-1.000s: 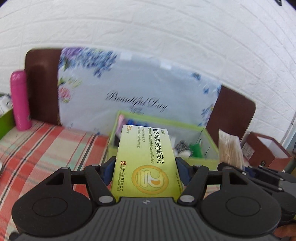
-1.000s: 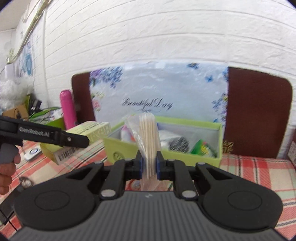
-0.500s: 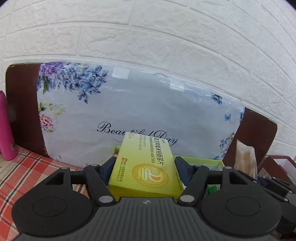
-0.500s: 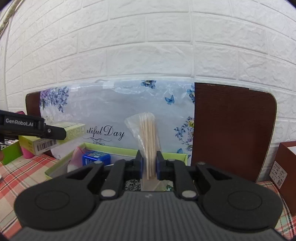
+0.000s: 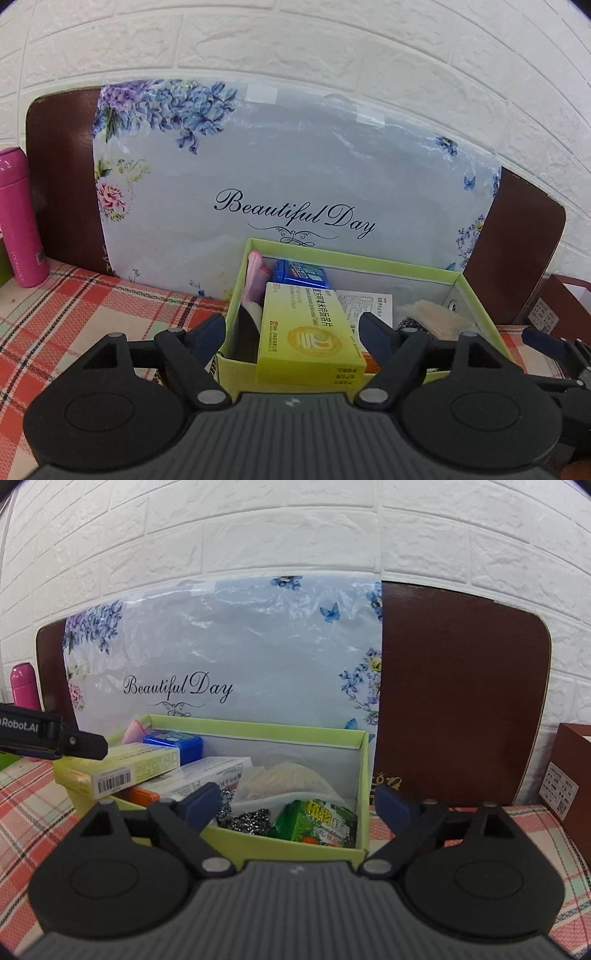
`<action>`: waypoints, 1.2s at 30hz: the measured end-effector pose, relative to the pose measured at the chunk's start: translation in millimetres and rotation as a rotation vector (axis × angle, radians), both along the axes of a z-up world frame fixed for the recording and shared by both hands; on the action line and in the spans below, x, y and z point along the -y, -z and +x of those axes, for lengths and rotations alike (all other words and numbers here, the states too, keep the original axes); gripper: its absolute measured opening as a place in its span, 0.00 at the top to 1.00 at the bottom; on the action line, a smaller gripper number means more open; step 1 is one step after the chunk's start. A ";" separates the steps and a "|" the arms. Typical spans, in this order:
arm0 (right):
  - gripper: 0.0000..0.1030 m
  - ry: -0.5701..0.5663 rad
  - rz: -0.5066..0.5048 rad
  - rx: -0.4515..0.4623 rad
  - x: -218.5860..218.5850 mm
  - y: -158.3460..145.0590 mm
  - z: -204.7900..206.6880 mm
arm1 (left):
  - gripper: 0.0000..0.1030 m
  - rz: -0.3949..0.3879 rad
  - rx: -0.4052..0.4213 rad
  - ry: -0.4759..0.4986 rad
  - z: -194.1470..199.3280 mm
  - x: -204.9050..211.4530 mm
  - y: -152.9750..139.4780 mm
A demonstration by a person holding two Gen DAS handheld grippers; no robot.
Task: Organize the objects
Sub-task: 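Carry the yellow box and stick bag into the lime-green box and release both, then withdraw both grippers toward the remaining items on the table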
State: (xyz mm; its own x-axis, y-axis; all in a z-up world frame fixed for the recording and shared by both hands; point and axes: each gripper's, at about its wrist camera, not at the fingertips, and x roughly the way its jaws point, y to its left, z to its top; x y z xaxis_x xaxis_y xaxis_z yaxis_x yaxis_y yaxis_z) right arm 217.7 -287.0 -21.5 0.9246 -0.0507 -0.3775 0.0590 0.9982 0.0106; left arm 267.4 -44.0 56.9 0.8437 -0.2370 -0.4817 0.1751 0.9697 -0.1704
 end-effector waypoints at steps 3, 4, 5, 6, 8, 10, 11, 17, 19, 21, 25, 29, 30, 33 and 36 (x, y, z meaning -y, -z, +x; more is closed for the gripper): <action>0.00 -0.011 0.016 0.024 0.2 -15.5 -18.5 | 0.19 0.014 0.013 -0.016 -19.6 1.9 -12.6; 0.00 -0.016 0.020 0.032 0.0 -20.3 -25.5 | 0.19 0.024 0.011 -0.024 -26.4 3.1 -16.1; 0.00 -0.023 0.023 0.040 -0.4 -26.0 -33.3 | 0.19 0.035 0.008 -0.030 -33.1 4.3 -18.8; 0.00 -0.032 0.028 0.046 -0.5 -32.1 -40.9 | 0.19 0.051 0.001 -0.034 -40.5 6.5 -21.3; 0.00 -0.045 0.040 0.058 -0.7 -42.5 -56.2 | 0.19 0.076 -0.007 -0.033 -55.4 9.5 -23.9; 0.00 -0.054 0.053 0.065 -1.0 -51.5 -71.9 | 0.19 0.081 -0.004 -0.020 -71.2 11.0 -25.3; 0.00 -0.060 0.061 0.068 -1.2 -55.4 -79.3 | 0.19 0.082 -0.002 -0.011 -78.9 11.8 -25.7; 0.00 -0.079 0.082 0.068 -4.9 -69.9 -121.6 | 0.18 0.096 0.010 0.012 -113.7 14.0 -25.9; 0.00 -0.082 0.083 0.071 -6.5 -71.5 -133.9 | 0.18 0.090 0.007 0.015 -121.9 13.0 -25.3; 0.00 -0.089 0.082 0.066 -7.2 -71.7 -144.2 | 0.18 0.083 0.003 0.018 -128.4 11.7 -23.4; 0.00 -0.086 0.088 0.042 -5.3 -69.8 -160.7 | 0.17 0.072 -0.017 0.028 -136.5 10.1 -9.9; 0.00 -0.068 0.092 0.024 -0.8 -64.2 -171.6 | 0.17 0.069 -0.066 0.090 -134.1 17.3 16.4; 0.00 -0.063 0.093 0.017 0.5 -62.3 -172.2 | 0.17 0.077 -0.082 0.107 -131.1 21.7 25.1; 0.00 -0.049 0.102 -0.002 5.6 -55.9 -173.8 | 0.17 0.098 -0.127 0.146 -120.0 34.1 49.0; 0.00 -0.038 0.106 -0.019 11.5 -48.9 -174.8 | 0.20 0.103 -0.176 0.156 -106.3 41.1 70.8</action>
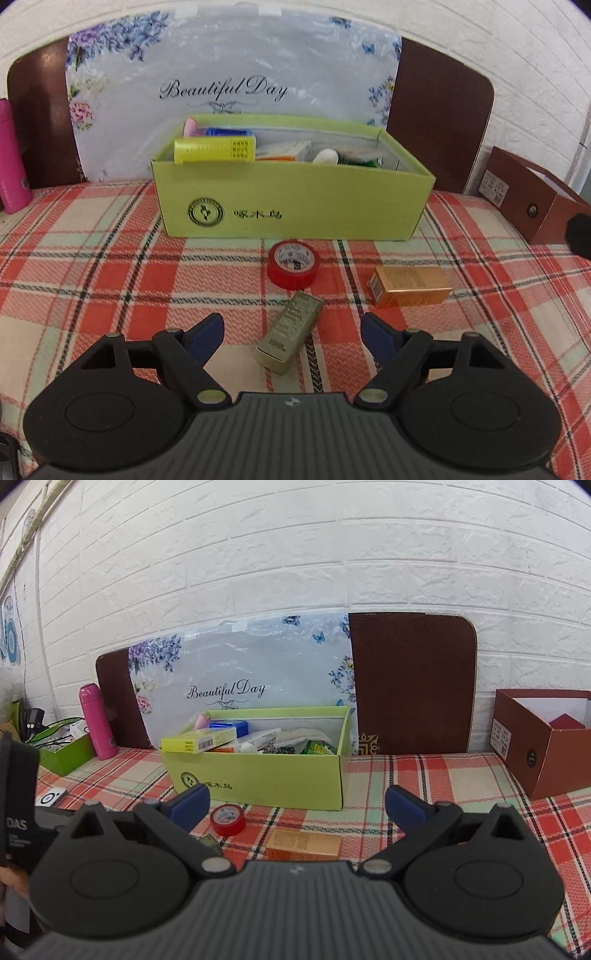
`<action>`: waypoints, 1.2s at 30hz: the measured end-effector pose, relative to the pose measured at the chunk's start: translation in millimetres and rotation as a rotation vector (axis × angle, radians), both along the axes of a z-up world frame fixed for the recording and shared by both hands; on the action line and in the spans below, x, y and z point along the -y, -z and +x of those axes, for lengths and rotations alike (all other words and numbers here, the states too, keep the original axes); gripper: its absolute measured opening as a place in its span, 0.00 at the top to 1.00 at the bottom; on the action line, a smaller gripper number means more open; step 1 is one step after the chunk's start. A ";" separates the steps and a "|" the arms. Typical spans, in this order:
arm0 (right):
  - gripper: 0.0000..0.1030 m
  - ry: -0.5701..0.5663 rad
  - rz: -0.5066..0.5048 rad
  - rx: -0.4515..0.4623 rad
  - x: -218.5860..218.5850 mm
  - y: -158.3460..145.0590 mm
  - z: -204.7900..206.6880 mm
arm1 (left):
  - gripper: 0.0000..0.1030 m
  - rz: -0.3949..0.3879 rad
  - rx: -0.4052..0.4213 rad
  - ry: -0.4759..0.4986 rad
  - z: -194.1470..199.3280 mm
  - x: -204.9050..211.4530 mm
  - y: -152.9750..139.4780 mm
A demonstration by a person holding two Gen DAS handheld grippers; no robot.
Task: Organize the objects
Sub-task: 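Withdraw both grippers toward the remaining items on the table, then grasp the olive-green box with the left gripper while the right grasps the gold box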
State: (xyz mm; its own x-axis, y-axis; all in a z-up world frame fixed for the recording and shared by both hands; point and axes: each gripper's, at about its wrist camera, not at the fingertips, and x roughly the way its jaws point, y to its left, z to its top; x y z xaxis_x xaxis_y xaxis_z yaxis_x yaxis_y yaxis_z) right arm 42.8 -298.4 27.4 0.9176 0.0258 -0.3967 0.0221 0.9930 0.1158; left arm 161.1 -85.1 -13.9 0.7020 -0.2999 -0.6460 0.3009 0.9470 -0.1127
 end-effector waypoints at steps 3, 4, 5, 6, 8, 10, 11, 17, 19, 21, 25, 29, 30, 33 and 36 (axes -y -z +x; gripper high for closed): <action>0.00 -0.005 -0.002 -0.021 6.4 8.4 1.1 | 0.24 -0.012 -0.045 -0.021 13.2 -0.6 15.8; 0.00 -0.008 -0.006 -0.028 8.1 11.6 2.0 | 0.26 -0.020 -0.056 -0.030 17.1 -1.9 19.2; 0.00 -0.015 -0.012 -0.034 9.5 15.1 3.1 | 0.31 -0.028 -0.066 -0.035 20.3 -3.5 21.8; 0.00 -0.023 -0.019 -0.041 10.6 18.9 5.0 | 0.39 -0.037 -0.077 -0.037 22.8 -5.8 24.5; 0.00 -0.038 -0.032 -0.062 12.0 27.9 11.2 | 0.65 -0.026 -0.056 -0.033 22.3 -8.6 24.8; 0.00 -0.056 -0.043 -0.086 12.8 37.8 17.7 | 0.77 -0.007 -0.059 -0.024 22.2 -11.9 24.2; 0.00 -0.066 -0.051 -0.097 12.7 43.2 21.2 | 0.77 -0.016 -0.067 -0.025 22.5 -14.9 23.9; 0.00 -0.117 -0.086 -0.156 8.0 65.8 46.4 | 0.77 0.004 -0.072 -0.048 13.7 -28.8 22.3; 0.01 -0.135 -0.092 -0.163 4.1 69.9 53.0 | 0.77 0.010 -0.071 -0.052 8.6 -35.9 23.0; 0.01 -0.160 -0.122 -0.165 -3.5 73.5 61.7 | 0.77 -0.002 -0.075 -0.052 3.2 -43.6 24.4; 0.01 -0.204 -0.181 -0.169 -17.9 80.9 84.0 | 0.77 -0.032 -0.070 -0.045 -2.9 -53.4 27.6; 0.01 -0.261 -0.340 -0.213 -31.1 98.7 111.2 | 0.77 -0.043 -0.068 -0.033 -2.7 -55.2 29.4; 0.01 -0.262 -0.378 -0.237 -31.3 104.9 118.0 | 0.77 -0.045 -0.069 -0.032 -2.3 -55.4 29.5; 0.11 -0.236 -0.367 -0.278 -19.1 115.7 126.2 | 0.77 -0.048 -0.074 -0.032 -1.7 -55.9 29.5; 0.40 -0.227 -0.189 -0.331 -3.6 114.3 121.7 | 0.77 -0.035 -0.067 -0.033 -2.2 -53.8 29.6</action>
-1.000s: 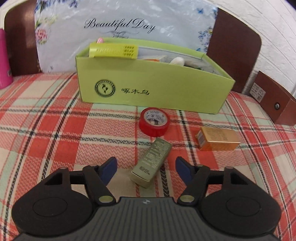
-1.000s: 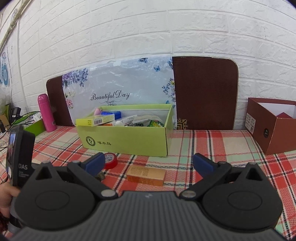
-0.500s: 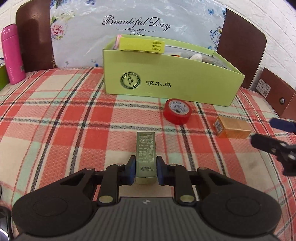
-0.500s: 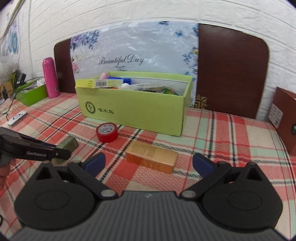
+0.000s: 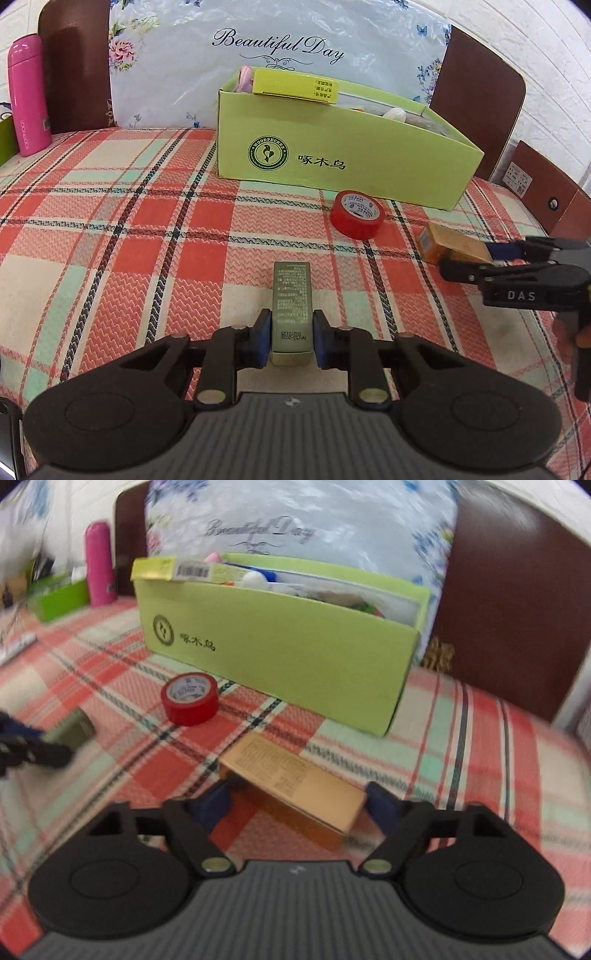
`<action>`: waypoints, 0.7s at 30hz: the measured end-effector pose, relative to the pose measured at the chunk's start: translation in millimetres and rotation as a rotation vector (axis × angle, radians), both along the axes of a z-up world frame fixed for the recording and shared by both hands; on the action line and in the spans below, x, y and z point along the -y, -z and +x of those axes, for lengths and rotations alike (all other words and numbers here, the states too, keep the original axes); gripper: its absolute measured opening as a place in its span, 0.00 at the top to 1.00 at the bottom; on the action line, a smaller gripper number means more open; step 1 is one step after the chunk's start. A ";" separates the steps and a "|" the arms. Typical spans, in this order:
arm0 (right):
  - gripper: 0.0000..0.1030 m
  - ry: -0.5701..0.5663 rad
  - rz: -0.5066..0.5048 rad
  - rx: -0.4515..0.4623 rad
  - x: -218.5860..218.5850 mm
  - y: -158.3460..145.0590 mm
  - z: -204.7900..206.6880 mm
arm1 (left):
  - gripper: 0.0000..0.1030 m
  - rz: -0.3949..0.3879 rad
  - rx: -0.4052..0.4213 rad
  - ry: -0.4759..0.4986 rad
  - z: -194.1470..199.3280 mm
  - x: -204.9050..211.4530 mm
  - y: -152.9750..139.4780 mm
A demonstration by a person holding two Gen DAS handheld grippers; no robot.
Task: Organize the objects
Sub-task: 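Grasp the olive-green box with the left gripper while the right grasps the gold box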
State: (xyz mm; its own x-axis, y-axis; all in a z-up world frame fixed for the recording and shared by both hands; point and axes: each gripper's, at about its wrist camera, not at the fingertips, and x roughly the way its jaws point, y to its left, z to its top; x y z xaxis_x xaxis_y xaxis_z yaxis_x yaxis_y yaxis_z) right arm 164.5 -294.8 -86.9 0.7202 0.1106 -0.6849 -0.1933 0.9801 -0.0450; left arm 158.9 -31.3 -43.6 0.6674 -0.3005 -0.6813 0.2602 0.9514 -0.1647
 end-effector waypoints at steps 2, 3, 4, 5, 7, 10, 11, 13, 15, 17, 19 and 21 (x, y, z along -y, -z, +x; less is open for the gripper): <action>0.51 0.031 0.028 -0.016 -0.2 -1.2 -9.9 | 0.77 0.010 0.005 -0.004 -0.7 2.0 0.1; 0.59 0.035 0.041 -0.023 -2.0 -2.0 -15.6 | 0.77 0.015 0.008 -0.005 -1.1 2.6 0.2; 0.63 0.033 0.051 -0.029 -5.2 -2.8 -21.6 | 0.77 0.019 0.010 -0.006 -1.3 3.0 0.3; 0.66 0.028 0.055 -0.035 -9.2 -3.8 -27.7 | 0.77 0.022 0.010 -0.007 -1.5 3.3 0.3; 0.68 0.022 0.047 -0.044 -18.7 -5.9 -37.3 | 0.77 0.024 0.010 -0.013 -1.7 4.3 0.4; 0.69 -0.004 0.068 -0.057 -29.4 -9.9 -47.3 | 0.77 0.022 0.009 -0.021 -1.8 4.9 0.4; 0.66 -0.008 0.068 -0.053 -31.9 -11.2 -49.3 | 0.77 0.022 0.009 -0.023 -1.9 5.1 0.4; 0.39 0.008 0.042 -0.025 -35.8 -13.9 -50.6 | 0.77 0.025 0.010 -0.027 -2.1 5.9 0.4; 0.26 0.052 0.011 0.009 -37.2 -14.6 -48.3 | 0.77 0.027 0.011 -0.031 -2.4 6.6 0.5; 0.26 0.050 0.017 0.020 -36.9 -14.5 -43.3 | 0.77 0.026 0.008 -0.037 -2.1 6.8 0.3; 0.28 0.053 0.020 0.020 -38.4 -12.0 -38.7 | 0.76 0.024 0.005 -0.041 -1.8 7.0 -0.1; 0.42 0.046 0.023 0.003 -40.5 -6.9 -34.2 | 0.76 0.020 0.002 -0.043 -1.5 6.3 -0.2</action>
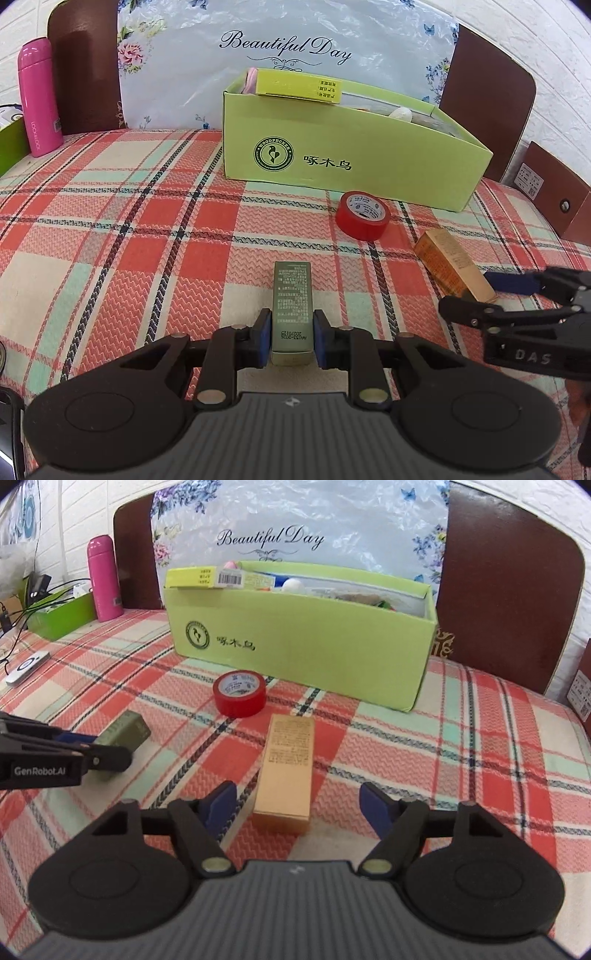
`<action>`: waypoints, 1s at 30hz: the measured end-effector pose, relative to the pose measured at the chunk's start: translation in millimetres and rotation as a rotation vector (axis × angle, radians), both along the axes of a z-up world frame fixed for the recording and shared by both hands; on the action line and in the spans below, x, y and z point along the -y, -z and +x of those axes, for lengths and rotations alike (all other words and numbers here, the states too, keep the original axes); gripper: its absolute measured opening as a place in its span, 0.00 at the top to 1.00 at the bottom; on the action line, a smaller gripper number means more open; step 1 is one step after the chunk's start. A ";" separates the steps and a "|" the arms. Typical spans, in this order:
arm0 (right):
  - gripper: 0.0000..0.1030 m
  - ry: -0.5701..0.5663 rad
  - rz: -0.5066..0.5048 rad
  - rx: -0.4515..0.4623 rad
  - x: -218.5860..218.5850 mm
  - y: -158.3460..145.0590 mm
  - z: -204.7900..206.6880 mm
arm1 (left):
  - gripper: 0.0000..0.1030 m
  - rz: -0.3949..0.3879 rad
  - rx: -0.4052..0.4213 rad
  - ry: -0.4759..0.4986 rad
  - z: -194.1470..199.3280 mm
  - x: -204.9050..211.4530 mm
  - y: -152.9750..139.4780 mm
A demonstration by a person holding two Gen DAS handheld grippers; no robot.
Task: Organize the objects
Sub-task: 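Grasp the olive-green box with the left gripper while the right grasps the gold box, then lower the olive-green box and gold box into the lime-green box and release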
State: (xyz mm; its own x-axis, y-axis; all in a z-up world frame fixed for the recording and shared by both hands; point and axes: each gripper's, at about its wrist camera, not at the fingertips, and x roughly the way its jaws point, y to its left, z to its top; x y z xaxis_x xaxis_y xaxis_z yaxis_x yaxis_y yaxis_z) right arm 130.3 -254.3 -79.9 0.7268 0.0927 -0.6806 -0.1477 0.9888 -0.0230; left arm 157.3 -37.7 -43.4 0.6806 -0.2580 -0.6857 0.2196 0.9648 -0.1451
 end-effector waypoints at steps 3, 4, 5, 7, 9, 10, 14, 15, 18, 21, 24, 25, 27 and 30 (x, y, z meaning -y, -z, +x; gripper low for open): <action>0.61 -0.002 0.038 -0.007 -2.9 5.3 -2.2 | 0.76 0.000 -0.001 0.000 0.6 0.0 -0.3; 0.65 -0.004 0.037 -0.006 -4.6 5.1 -4.2 | 0.76 0.003 0.000 0.002 0.6 0.0 -0.3; 0.67 -0.006 0.032 -0.005 -6.5 4.4 -6.1 | 0.76 0.005 0.002 0.002 0.3 0.3 -0.2; 0.68 -0.009 0.030 -0.007 -9.9 2.6 -10.2 | 0.77 0.001 0.004 -0.001 -1.0 -0.4 -0.3; 0.68 -0.018 0.041 -0.011 -12.4 0.9 -14.7 | 0.77 -0.011 0.003 -0.001 -2.7 -2.3 -1.0; 0.68 -0.026 0.050 -0.012 -13.7 -0.2 -17.5 | 0.77 -0.023 0.001 0.001 -3.9 -4.3 -1.5; 0.70 -0.058 0.094 0.011 -19.0 -10.6 -29.8 | 0.78 -0.073 -0.012 -0.004 -9.8 -13.1 -6.7; 0.70 -0.068 0.105 0.022 -20.0 -15.2 -32.2 | 0.78 -0.073 -0.003 -0.001 -11.8 -13.5 -9.3; 0.70 -0.092 0.117 0.057 -23.3 -26.9 -37.3 | 0.78 -0.084 0.023 0.007 -16.4 -14.5 -19.9; 0.70 -0.098 0.129 0.090 -24.5 -36.5 -39.5 | 0.78 -0.111 0.046 0.013 -17.5 -15.5 -34.2; 0.70 -0.093 0.154 0.127 -22.0 -47.4 -41.0 | 0.78 -0.119 0.091 0.030 -17.3 -13.3 -52.1; 0.70 -0.089 0.162 0.142 -20.3 -51.7 -40.8 | 0.78 -0.123 0.106 0.035 -16.1 -12.2 -58.7; 0.70 -0.078 0.178 0.177 -16.3 -61.6 -39.7 | 0.78 -0.130 0.136 0.048 -11.0 -9.2 -71.9; 0.70 -0.054 0.195 0.233 -8.9 -76.2 -32.8 | 0.78 -0.133 0.172 0.067 -0.2 -0.9 -89.7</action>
State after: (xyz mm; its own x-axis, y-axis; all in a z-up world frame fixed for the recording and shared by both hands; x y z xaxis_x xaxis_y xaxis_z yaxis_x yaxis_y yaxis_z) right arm 97.5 -245.4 -3.7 0.8517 0.2481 -0.4615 -0.2135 0.9687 0.1267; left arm 157.1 -36.7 46.3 0.7626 -0.3873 -0.5180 0.3152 0.9219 -0.2253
